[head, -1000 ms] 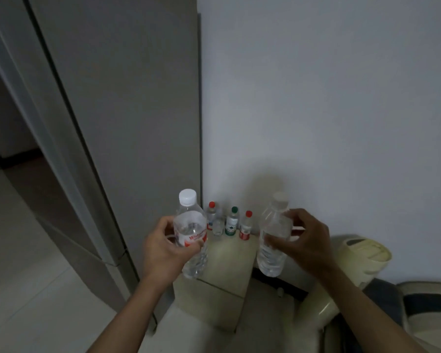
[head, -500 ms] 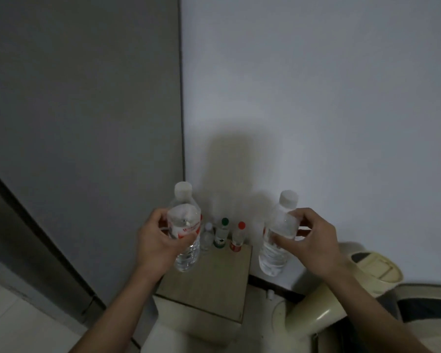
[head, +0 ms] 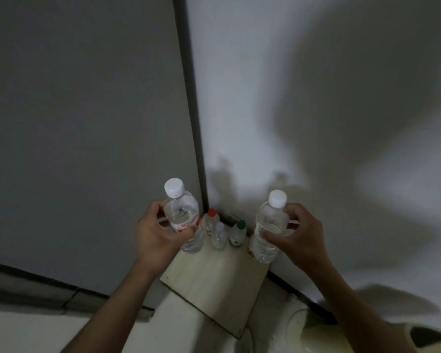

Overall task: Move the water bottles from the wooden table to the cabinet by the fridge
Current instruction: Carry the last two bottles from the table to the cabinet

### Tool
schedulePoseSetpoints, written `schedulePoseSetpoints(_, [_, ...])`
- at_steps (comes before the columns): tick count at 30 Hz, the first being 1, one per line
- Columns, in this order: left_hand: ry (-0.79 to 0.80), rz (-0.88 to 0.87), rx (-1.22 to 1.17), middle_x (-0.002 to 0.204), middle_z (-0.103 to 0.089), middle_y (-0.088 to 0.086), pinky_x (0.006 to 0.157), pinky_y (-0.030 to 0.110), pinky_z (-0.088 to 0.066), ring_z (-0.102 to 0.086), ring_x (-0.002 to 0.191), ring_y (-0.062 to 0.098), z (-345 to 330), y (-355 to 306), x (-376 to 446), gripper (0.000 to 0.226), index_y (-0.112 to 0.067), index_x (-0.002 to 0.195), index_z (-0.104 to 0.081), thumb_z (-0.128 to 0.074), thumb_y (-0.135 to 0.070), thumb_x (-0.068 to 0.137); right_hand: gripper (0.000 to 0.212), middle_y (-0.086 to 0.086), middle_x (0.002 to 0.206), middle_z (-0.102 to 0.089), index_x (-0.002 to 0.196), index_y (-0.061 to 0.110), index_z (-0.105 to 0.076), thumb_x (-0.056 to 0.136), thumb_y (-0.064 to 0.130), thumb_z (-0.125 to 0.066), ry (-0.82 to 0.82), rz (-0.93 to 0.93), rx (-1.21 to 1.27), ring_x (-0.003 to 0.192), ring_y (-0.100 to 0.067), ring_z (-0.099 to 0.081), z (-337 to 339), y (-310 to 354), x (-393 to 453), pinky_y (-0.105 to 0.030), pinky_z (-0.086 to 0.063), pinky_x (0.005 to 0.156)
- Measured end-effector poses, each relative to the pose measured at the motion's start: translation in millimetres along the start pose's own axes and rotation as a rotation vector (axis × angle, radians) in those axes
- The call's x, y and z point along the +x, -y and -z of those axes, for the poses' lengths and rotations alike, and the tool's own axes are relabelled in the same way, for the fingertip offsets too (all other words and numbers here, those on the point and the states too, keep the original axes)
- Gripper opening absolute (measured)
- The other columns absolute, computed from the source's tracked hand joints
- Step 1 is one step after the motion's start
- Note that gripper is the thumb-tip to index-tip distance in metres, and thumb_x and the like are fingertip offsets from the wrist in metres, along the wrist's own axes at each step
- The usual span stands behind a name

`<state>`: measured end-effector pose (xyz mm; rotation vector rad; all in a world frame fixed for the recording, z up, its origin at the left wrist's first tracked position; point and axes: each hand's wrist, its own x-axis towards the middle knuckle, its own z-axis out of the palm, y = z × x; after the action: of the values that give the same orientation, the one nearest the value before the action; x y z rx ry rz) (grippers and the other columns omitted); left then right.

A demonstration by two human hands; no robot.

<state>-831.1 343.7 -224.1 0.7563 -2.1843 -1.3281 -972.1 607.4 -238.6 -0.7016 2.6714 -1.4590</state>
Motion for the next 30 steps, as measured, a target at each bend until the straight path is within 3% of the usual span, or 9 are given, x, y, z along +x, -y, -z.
schedulePoseSetpoints(2, [-0.041, 0.023, 0.032, 0.095, -0.068, -0.014, 0.065, 0.005, -0.048, -0.064, 0.084, -0.008, -7.8, 6.1, 1.7, 0.058, -0.019, 0.101, -0.059, -0.095, -0.015, 0.055, 0.051, 0.012, 0.094, -0.065, 0.099, 0.024, -0.060, 0.059, 0.034, -0.090, 0.046, 0.011, 0.013, 0.083, -0.001, -0.063, -6.0, -9.7, 15.3, -0.017, -0.055, 0.071])
schedulePoseSetpoints(4, [-0.069, 0.034, 0.061, 0.094, -0.067, -0.015, 0.066, 0.004, -0.047, -0.063, 0.083, -0.010, -12.2, 13.8, 1.8, 0.057, -0.020, 0.100, -0.059, -0.094, -0.012, 0.055, 0.052, 0.010, 0.095, -0.066, 0.099, 0.023, -0.061, 0.058, 0.032, -0.091, 0.077, 0.015, 0.013, 0.084, -0.002, -0.063, -13.2, -17.0, 24.3, -0.019, -0.054, 0.071])
schedulePoseSetpoints(9, [-0.067, 0.092, 0.078, 0.099, -0.067, -0.016, 0.069, 0.007, -0.050, -0.065, 0.086, -0.006, -14.7, 36.9, 7.9, 0.061, -0.021, 0.104, -0.059, -0.095, -0.014, 0.055, 0.057, 0.009, 0.098, -0.066, 0.105, 0.020, -0.061, 0.058, 0.029, -0.093, 0.123, 0.005, 0.031, 0.086, -0.002, -0.064, -28.3, -31.9, 34.2, -0.011, -0.052, 0.072])
schedulePoseSetpoints(15, [-0.067, 0.129, 0.045, 0.100, -0.066, -0.016, 0.074, 0.020, -0.053, -0.065, 0.088, 0.000, -21.9, 54.5, 17.8, 0.059, -0.024, 0.104, -0.057, -0.094, -0.022, 0.058, 0.060, 0.007, 0.101, -0.065, 0.107, 0.019, -0.061, 0.058, 0.033, -0.091, 0.170, -0.018, 0.022, 0.090, -0.001, -0.062, -39.9, -41.1, 37.0, -0.013, -0.052, 0.076])
schedulePoseSetpoints(22, [-0.058, 0.154, 0.005, 0.097, -0.067, -0.021, 0.074, 0.005, -0.048, -0.063, 0.091, -0.008, -46.2, 85.8, 21.0, 0.059, -0.035, 0.100, -0.055, -0.093, -0.016, 0.060, 0.064, 0.012, 0.102, -0.064, 0.110, 0.023, -0.059, 0.057, 0.038, -0.092, 0.228, -0.070, -0.027, 0.089, -0.003, -0.063, -71.8, -65.3, 36.0, -0.023, -0.056, 0.077])
schedulePoseSetpoints(26, [-0.058, 0.192, -0.016, 0.101, -0.066, -0.015, 0.074, 0.003, -0.047, -0.063, 0.092, -0.011, -67.1, 123.5, 22.7, 0.060, -0.024, 0.106, -0.058, -0.094, -0.011, 0.059, 0.065, 0.011, 0.100, -0.065, 0.109, 0.020, -0.061, 0.055, 0.031, -0.094, 0.242, -0.132, -0.021, 0.092, 0.002, -0.061, -105.3, -90.6, 30.6, -0.013, -0.052, 0.075])
schedulePoseSetpoints(30, [-0.043, 0.185, 0.017, 0.101, -0.067, -0.012, 0.081, 0.010, -0.051, -0.065, 0.093, -0.004, -87.2, 174.9, 28.3, 0.061, -0.024, 0.107, -0.060, -0.094, -0.012, 0.059, 0.067, 0.013, 0.103, -0.061, 0.111, 0.025, -0.056, 0.056, 0.025, -0.095, 0.260, -0.156, 0.014, 0.094, 0.005, -0.060, -146.2, -120.1, 20.4, -0.003, -0.045, 0.074])
